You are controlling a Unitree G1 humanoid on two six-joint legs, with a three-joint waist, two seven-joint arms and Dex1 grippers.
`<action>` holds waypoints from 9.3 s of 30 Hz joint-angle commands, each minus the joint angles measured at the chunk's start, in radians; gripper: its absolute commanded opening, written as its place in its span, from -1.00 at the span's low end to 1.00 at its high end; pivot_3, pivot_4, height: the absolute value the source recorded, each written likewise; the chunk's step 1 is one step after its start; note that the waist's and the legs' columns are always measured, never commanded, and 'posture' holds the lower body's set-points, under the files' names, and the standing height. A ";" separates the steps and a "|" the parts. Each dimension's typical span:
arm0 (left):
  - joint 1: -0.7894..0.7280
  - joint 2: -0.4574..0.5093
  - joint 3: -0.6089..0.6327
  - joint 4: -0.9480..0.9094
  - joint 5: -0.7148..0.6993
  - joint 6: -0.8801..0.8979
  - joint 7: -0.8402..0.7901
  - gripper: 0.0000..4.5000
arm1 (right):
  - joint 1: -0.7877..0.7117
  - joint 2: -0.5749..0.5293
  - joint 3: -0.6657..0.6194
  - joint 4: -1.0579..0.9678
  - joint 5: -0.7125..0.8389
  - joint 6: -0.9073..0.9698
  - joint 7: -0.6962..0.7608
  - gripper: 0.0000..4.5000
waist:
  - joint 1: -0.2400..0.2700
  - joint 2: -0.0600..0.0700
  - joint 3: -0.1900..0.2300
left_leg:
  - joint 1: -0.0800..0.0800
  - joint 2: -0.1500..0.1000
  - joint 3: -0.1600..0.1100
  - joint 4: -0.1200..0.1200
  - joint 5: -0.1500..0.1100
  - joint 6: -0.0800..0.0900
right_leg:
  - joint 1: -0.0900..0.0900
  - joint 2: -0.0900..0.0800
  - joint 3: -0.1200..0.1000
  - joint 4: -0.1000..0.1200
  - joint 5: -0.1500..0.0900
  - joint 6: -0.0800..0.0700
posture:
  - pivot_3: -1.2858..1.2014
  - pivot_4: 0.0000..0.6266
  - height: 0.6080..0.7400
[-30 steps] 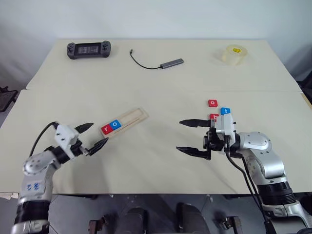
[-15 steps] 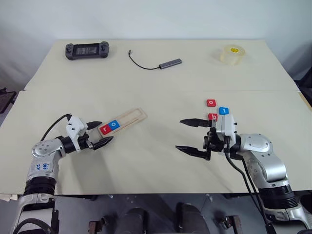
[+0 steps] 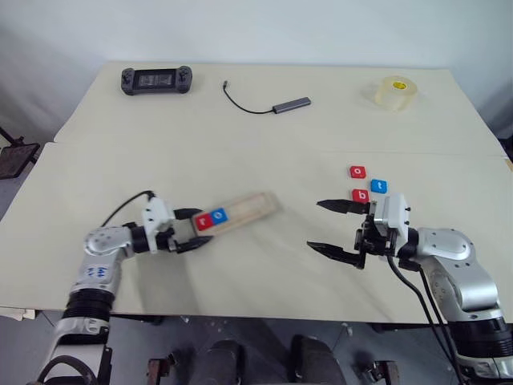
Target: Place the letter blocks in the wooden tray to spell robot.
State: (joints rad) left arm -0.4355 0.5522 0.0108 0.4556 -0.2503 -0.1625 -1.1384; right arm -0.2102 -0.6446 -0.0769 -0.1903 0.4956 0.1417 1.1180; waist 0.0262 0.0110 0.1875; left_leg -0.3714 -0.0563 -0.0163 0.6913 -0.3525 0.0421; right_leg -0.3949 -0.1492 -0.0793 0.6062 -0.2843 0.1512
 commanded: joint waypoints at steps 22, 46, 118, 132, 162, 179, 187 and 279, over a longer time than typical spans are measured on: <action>-0.281 -0.152 -0.139 0.250 0.109 -0.122 -0.060 0.98 | 0.503 0.003 -0.391 -0.230 0.060 0.016 -0.210 1.00 | 0.000 -0.001 0.000 | 0.002 0.001 0.004 0.003 0.000 0.001 | 0.002 0.001 0.002 -0.001 0.001 0.003 | 0.03 -0.52 1.00; 0.140 0.033 0.102 -0.363 -0.209 0.167 -0.074 0.98 | 0.191 -0.044 -0.386 -0.130 0.114 0.395 -0.566 1.00 | -0.013 0.002 0.000 | 0.003 0.002 0.002 0.001 0.000 0.000 | 0.001 0.001 0.004 0.000 0.000 0.001 | 0.03 -0.52 1.00; 0.117 -0.033 0.008 -0.363 -0.187 0.152 -0.011 1.00 | -0.118 0.260 -0.385 -0.502 -0.104 1.473 -0.921 -0.35 | -0.027 0.004 0.001 | 0.000 0.001 0.002 -0.002 -0.002 0.001 | -0.003 0.001 0.003 0.001 -0.001 -0.002 | 0.03 -0.52 1.00; 0.117 -0.029 0.024 -0.370 -0.182 0.145 -0.013 1.00 | -0.082 0.008 -0.296 -0.412 -0.031 1.389 -0.706 0.89 | -0.024 0.004 0.001 | 0.000 0.000 0.001 -0.002 -0.002 0.001 | -0.003 0.001 0.004 0.001 -0.001 -0.002 | 0.03 -0.52 1.00; 0.229 0.012 0.058 -0.589 -0.233 0.218 0.026 1.00 | -0.347 -0.258 0.194 0.659 -0.344 -0.050 0.273 0.89 | -0.026 0.002 0.002 | 0.001 0.003 0.001 0.000 -0.002 0.001 | 0.002 0.001 0.001 -0.007 0.001 0.001 | 0.03 -0.52 1.00; 0.257 0.024 0.091 -0.598 -0.219 0.193 0.073 1.00 | -0.577 -0.183 0.274 0.561 -0.332 0.086 0.435 -0.35 | -0.031 0.003 0.002 | 0.001 0.005 0.002 0.000 -0.003 -0.001 | 0.001 0.002 0.001 -0.006 0.000 0.001 | 0.03 -0.52 1.00; 0.264 0.005 0.073 -0.587 -0.205 0.180 0.102 1.00 | -0.676 -0.034 0.379 0.448 -0.343 0.337 0.359 -0.35 | -0.024 0.003 0.002 | -0.001 0.004 -0.001 0.001 -0.003 -0.002 | 0.001 0.002 -0.001 -0.006 0.000 0.000 | 0.03 -0.52 1.00; 0.288 0.001 0.062 -0.630 -0.197 0.183 0.166 1.00 | -0.551 0.057 0.405 0.328 -0.399 0.405 0.092 -0.99 | -0.027 0.003 0.002 | -0.001 0.002 -0.001 0.000 -0.003 -0.001 | 0.000 0.001 0.000 -0.005 0.000 0.000 | 0.03 -0.52 1.00</action>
State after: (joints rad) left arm -0.1450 0.5505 0.0611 -0.1444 -0.4462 0.0316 -0.9761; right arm -0.7682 -0.5850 0.3418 0.1746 0.0829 0.5419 1.2117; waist -0.0006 0.0138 0.1898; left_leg -0.3720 -0.0543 -0.0170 0.6916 -0.3557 0.0411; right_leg -0.3951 -0.1478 -0.0797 0.6014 -0.2842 0.1512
